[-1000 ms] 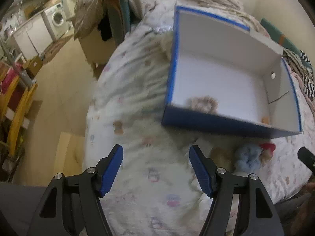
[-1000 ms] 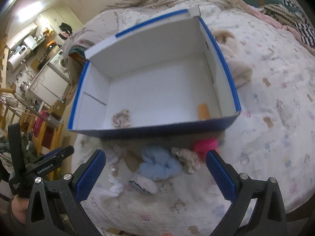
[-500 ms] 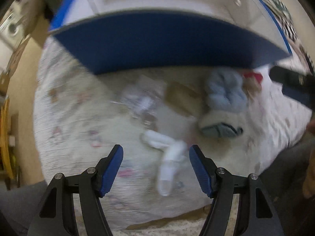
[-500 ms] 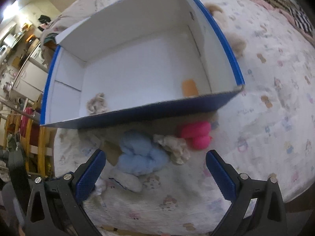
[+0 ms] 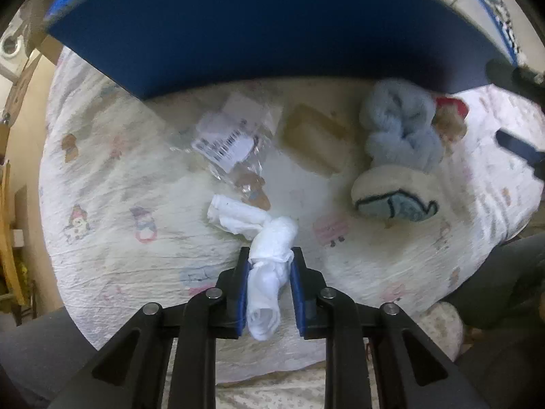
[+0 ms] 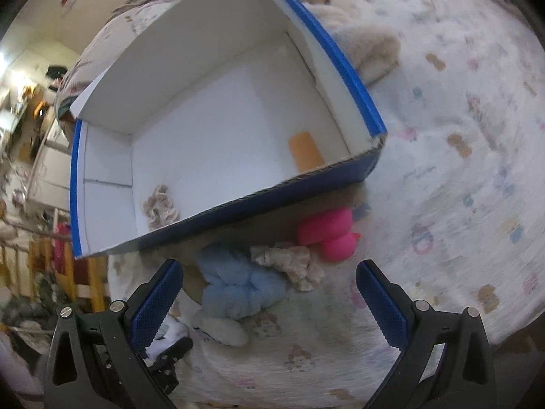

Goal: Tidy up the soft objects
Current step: 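Grasp the white sock with the left gripper while the right gripper grasps the pink duck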

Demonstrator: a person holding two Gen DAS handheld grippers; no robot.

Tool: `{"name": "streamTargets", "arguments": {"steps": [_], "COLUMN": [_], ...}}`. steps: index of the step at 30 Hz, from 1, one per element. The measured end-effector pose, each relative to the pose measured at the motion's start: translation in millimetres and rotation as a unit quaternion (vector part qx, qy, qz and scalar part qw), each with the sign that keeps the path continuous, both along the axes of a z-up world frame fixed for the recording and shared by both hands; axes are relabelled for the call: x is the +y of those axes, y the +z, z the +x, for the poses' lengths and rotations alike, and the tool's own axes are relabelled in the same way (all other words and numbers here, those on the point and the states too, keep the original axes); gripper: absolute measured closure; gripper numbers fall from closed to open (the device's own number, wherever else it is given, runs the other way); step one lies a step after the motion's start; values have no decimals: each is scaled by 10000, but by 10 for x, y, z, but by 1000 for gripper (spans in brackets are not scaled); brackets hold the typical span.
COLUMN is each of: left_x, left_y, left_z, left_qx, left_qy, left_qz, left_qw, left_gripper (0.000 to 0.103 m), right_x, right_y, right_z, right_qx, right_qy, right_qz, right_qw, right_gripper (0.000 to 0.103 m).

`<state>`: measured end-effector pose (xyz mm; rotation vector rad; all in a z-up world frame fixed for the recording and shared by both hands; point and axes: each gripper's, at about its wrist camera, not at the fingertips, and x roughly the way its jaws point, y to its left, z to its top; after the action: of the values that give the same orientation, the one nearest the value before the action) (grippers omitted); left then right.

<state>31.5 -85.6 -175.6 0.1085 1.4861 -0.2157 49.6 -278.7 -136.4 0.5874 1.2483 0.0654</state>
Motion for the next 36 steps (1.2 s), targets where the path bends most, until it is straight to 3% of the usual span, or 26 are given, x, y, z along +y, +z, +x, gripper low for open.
{"name": "streamTargets", "arguments": {"steps": [4,6,7,8,10,11,15,20,31,36], "left_x": [167,276,308,387,496,550,602,656,592,604], "left_y": [284,478,521,600,688,715,715,670,602,590], "left_z": [51,71,68,88,145,169,188,230,234,255], "left_qx": [-355,-740,-831,-993,-1179,-1253,-1252,-1266,-1240,-1228], "left_qy": [201,384,447,613,827,937,1211,1227,1244,1262], "left_qz": [-222,-299,-306,-343,-274,-220,-177,-135,-87,-59], "left_qw": [9989,9961,9951,9926,9892,9874,9846,9842,9844,9844], "left_gripper": [84,84,84,84,84,84,84,84,84,84], "right_x": [-194,-316,-354,-391,-414,-414,-352,-248,-104,-48], "right_y": [-125,-186,-208,-229,-270,-289,-336,-372,-535,-476], "right_z": [-18,-43,-54,-61,-55,-42,34,200,432,434], "right_qx": [210,330,366,404,498,538,615,629,628,482], "right_qy": [-414,-665,-737,-795,-809,-808,-701,-611,-446,-325], "right_qz": [315,308,312,287,176,114,-87,-273,-117,-224], "right_qw": [9984,9968,9961,9956,9953,9952,9956,9958,9970,9981], "right_gripper": [0,0,7,25,50,53,53,53,54,57]}}
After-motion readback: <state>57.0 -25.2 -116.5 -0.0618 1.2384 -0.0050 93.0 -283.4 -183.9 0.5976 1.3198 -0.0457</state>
